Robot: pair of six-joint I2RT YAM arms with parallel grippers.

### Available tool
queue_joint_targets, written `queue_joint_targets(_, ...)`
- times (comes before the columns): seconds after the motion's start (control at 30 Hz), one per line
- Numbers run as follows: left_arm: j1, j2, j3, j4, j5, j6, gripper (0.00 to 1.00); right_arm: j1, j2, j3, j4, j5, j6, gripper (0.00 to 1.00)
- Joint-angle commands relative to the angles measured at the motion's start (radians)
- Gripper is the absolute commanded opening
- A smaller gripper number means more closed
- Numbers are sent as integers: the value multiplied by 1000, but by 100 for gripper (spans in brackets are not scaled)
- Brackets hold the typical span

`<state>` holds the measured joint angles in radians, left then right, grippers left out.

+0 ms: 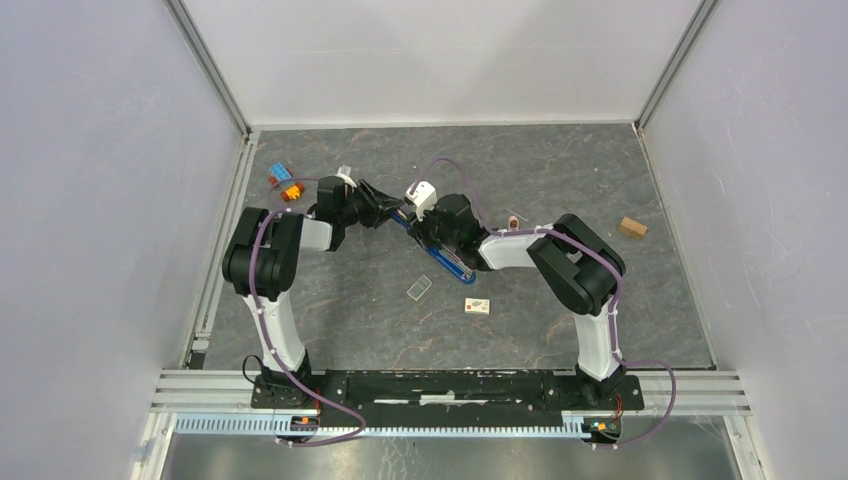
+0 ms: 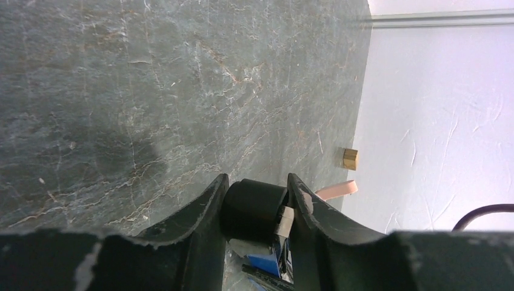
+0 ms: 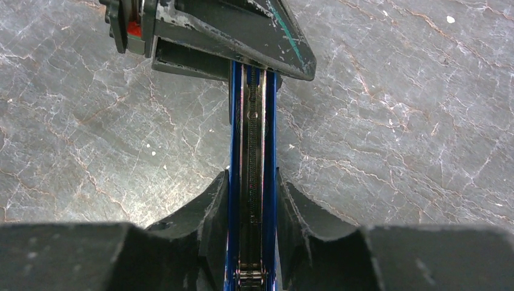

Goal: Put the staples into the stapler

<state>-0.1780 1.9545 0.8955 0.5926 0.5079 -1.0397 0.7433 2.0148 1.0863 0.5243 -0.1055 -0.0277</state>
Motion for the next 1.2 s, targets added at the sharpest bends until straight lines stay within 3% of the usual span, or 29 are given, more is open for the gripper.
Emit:
queue_joint_targets(0.0,1,-8,29,39,6,24,37,-7,-63,18,8,6,-23,39)
queue_joint_targets(0.13,0,1,71,30,9,63,23,-28,-120,-6,-54,-25,-45,50)
queue_joint_targets(0.3,0,6,104,26,9,124,16,-61,-219,-56,-163,-74,-81,55)
queue_joint_targets(0.6,0,-32,120,96,65,278,9,-110,-383,-203,-319,-102,-156,56)
queue_joint_targets(0.83,0,-56,161,0,146,391,8,-151,-394,-235,-345,-122,-205,59)
queue_joint_targets(1.0,0,-73,163,-38,155,422,8,-150,-363,-239,-315,-190,-168,53)
queue_joint_targets(1.17,0,-86,174,-83,152,441,10,-150,-336,-244,-318,-151,-135,45)
